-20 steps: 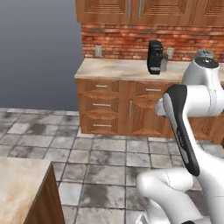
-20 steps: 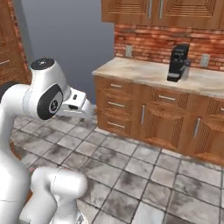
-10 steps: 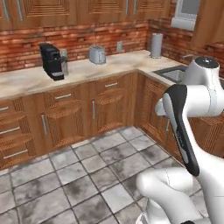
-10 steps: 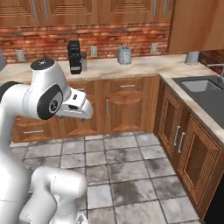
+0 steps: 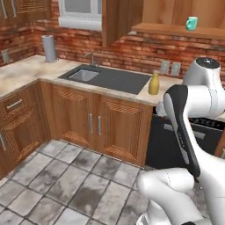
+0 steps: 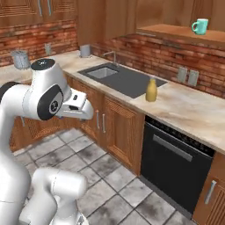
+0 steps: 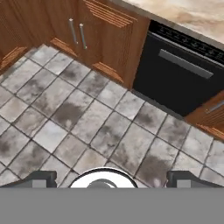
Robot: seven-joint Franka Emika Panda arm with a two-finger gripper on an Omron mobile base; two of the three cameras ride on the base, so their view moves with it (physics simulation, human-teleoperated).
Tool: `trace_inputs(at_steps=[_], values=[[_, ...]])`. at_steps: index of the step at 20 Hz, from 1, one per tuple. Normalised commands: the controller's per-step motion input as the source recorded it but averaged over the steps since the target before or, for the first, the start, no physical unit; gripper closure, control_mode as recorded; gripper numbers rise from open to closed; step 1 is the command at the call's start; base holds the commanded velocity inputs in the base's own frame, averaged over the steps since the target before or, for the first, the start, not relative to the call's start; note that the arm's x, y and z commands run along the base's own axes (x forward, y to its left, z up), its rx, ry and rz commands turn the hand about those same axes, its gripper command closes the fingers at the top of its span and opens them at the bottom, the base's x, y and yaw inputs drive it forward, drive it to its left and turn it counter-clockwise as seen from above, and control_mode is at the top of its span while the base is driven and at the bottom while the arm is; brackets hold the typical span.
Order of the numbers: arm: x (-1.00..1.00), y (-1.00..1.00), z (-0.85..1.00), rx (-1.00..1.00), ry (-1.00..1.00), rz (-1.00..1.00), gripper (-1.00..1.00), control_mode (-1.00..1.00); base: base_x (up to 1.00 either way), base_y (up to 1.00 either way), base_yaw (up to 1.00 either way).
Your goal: There is a tray on the dining counter. Grab the cup, mug, and pitcher and place them on the tray. The pitcher may be placed next to the tray if it cannot fit the tray.
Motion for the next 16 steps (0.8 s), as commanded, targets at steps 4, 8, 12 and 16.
trace_inputs(at_steps=[4,8,12,16], values=[[0.0,0.0,0.0,0.0,0.0,0.0,-1.0,1.0,0.0,0.0,-0.9],[0.0,0.0,0.0,0.0,0.0,0.0,-1.0,1.0,0.0,0.0,-0.89],[0.0,0.0,0.0,0.0,0.0,0.0,-1.0,1.0,0.04,0.06,-0.78],[0.0,0.0,0.0,0.0,0.0,0.0,-1.0,1.0,0.34,0.64,-0.44]])
